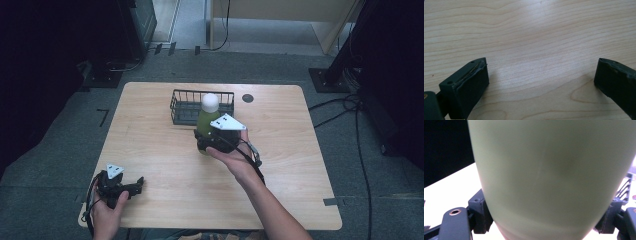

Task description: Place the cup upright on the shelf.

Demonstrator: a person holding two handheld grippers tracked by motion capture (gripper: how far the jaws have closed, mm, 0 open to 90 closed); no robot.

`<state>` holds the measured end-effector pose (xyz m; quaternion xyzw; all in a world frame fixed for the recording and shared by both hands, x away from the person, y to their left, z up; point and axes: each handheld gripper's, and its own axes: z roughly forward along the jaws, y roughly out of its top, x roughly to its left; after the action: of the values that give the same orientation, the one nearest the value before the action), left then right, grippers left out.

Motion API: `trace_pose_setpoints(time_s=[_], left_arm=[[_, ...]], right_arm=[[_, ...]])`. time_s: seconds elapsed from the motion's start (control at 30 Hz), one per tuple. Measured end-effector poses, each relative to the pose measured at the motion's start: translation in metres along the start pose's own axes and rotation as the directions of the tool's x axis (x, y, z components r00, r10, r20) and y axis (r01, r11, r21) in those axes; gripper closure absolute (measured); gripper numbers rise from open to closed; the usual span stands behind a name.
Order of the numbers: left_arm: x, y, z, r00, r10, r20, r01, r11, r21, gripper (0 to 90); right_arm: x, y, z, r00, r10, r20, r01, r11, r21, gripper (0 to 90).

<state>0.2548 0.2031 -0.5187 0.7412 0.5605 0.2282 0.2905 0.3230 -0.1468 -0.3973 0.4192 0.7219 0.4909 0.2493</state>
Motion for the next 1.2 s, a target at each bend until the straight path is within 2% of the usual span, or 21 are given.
trace_pose_setpoints(time_s=[0.17,0.53,0.63,0.83,1.2], left_arm=[[0.000,0.000,0.000,1.0000,0.001,0.000,-0.001,1.0000,0.001,0.0],[0.000,0.000,0.000,1.0000,0.001,0.000,-0.001,1.0000,0.001,0.0],[-0.001,0.000,0.000,1.0000,0.002,0.001,-0.002,1.0000,0.001,0.0],[-0.001,0.000,0.000,1.0000,0.003,0.002,-0.003,1.0000,0.001,0.0],[-0.001,0.000,0.000,1.0000,0.003,0.002,-0.003,1.0000,0.000,0.0]], right_arm=[[-0.012,0.012,0.002,0.9994,0.001,0.035,0.000,1.000,-0.010,20.5],[-0.030,0.035,0.005,0.9953,0.008,0.097,-0.004,0.999,-0.035,20.5],[-0.039,0.045,0.008,0.9920,0.008,0.126,-0.003,0.999,-0.046,20.5],[-0.051,0.059,0.013,0.9874,0.030,0.155,-0.020,0.998,-0.065,20.5],[-0.067,0.080,0.027,0.9776,0.059,0.202,-0.039,0.994,-0.102,20.5]])
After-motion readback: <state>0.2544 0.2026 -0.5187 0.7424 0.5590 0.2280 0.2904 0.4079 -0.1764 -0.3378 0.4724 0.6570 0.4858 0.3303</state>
